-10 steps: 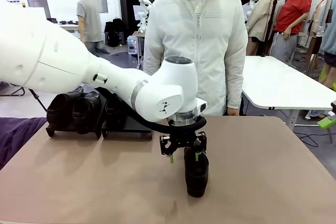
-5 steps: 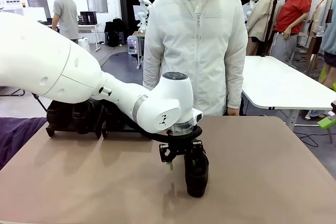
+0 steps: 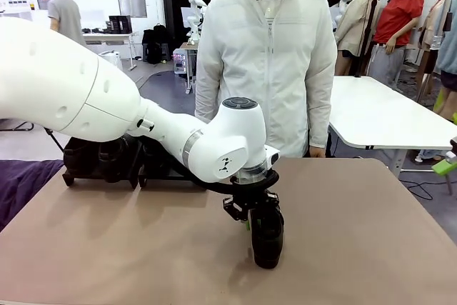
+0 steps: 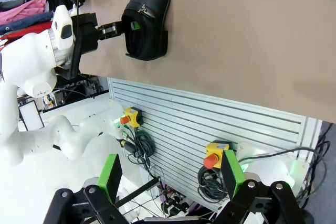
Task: Organize the shoes by placing them on the stand.
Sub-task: Place the Shoe from the middle of the table onto the Shoes Stand.
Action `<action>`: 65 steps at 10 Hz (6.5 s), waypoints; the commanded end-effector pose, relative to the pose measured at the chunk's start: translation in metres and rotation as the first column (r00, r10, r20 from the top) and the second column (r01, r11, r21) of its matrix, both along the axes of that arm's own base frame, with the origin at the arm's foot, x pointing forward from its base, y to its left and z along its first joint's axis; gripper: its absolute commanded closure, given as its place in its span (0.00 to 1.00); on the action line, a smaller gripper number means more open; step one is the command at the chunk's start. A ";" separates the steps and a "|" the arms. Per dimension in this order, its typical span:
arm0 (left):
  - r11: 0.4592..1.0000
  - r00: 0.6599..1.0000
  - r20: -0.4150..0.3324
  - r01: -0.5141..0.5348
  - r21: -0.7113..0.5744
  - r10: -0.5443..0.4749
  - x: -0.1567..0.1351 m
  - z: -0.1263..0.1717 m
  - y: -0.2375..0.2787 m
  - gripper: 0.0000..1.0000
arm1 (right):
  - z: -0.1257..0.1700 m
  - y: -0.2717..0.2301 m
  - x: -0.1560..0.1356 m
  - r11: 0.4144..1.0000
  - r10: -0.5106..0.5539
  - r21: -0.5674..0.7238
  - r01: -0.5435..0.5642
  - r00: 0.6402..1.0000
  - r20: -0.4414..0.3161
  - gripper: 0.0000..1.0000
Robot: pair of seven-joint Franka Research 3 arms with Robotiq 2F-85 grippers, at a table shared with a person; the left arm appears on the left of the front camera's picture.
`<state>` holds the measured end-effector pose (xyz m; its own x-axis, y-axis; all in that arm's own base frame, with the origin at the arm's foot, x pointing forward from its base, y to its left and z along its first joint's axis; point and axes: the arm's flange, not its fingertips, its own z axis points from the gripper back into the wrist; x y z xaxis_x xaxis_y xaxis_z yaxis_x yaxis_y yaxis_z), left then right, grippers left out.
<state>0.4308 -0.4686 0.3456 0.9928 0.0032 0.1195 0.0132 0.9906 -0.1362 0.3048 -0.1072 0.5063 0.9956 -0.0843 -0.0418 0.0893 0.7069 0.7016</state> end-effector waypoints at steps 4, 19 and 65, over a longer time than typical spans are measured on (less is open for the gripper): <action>0.991 0.990 0.058 0.127 -0.031 -0.125 -0.018 0.019 0.011 1.00 | 0.002 -0.005 0.000 1.000 0.025 -0.011 -0.025 1.000 0.012 0.00; 1.000 0.820 0.573 0.005 0.008 -0.008 -0.062 0.171 0.227 1.00 | 0.002 -0.005 0.000 1.000 0.025 -0.011 -0.025 1.000 0.012 0.00; 0.759 0.968 0.238 0.098 -0.643 0.076 -0.048 0.141 0.455 0.00 | 0.002 -0.005 0.000 1.000 0.025 -0.011 -0.025 1.000 0.012 0.00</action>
<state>0.4010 -0.0029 0.4824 0.9320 0.0823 0.3530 0.2133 0.6628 -0.7177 0.3049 -0.1078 0.5064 0.9956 -0.0837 -0.0427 0.0896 0.7078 0.7007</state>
